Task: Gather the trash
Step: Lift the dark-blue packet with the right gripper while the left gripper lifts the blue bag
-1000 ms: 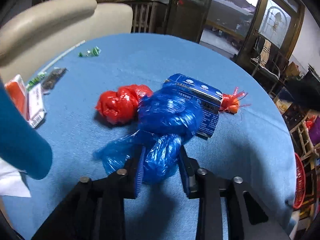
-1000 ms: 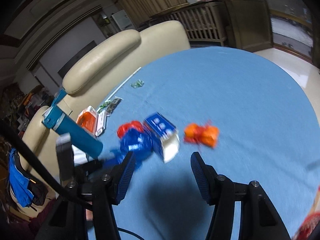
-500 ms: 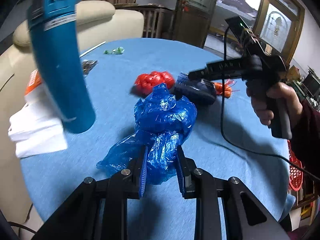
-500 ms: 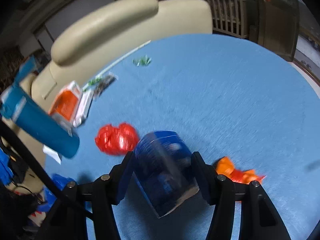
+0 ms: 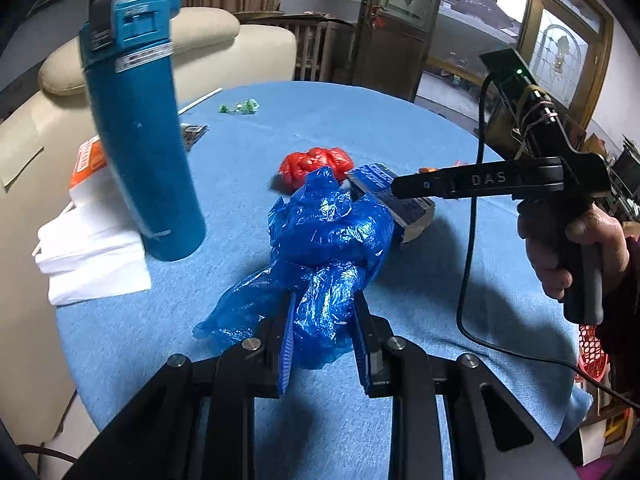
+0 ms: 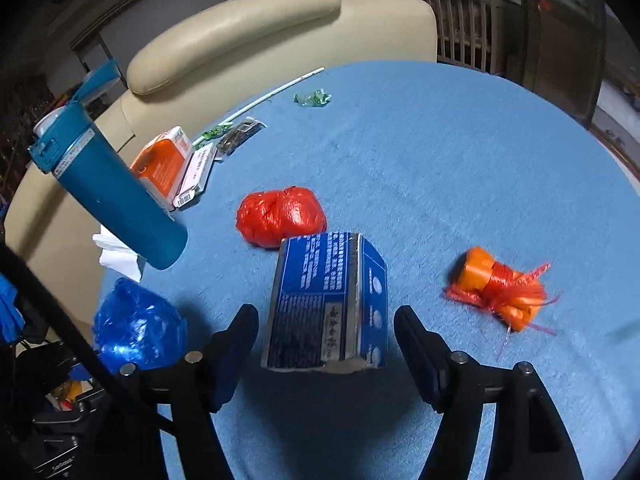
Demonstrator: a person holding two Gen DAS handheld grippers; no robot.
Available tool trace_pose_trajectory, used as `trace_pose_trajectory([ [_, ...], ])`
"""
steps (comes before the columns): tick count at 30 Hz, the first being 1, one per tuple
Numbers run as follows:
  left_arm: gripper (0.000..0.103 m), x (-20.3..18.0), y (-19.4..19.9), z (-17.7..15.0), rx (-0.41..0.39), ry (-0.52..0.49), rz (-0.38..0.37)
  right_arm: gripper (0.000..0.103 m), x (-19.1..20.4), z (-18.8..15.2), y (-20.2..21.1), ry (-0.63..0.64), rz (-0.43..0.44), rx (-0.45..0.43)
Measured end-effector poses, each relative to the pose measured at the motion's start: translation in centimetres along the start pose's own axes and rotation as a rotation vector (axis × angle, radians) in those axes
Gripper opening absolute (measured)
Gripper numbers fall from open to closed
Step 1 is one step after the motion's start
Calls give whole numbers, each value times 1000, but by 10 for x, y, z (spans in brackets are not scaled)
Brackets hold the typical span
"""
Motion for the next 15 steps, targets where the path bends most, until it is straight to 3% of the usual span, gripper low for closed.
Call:
trace_pose_trajectory([
  [8, 28, 4, 15, 4, -11, 5, 21, 73, -3, -3, -36, -28, -87, 40],
  [9, 28, 3, 17, 4, -13, 3, 21, 70, -5, -5, -38, -40, -87, 40],
  [11, 28, -1, 22, 4, -17, -1, 18, 60, -8, -4, -34, -45, -93, 6],
  [15, 28, -10, 28, 5, -23, -13, -1, 60, -16, -14, -1, -105, -51, -48],
])
Point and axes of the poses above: each gripper's, at about its wrist camera, not at the fingertips, and y roughly against the way its jaws point, x to its left, z to its top, the point moved 8 cm from there along -y, roughly the way its jaws point, and after that the axes turned 11 degrees about z, right-handed, at the moved point
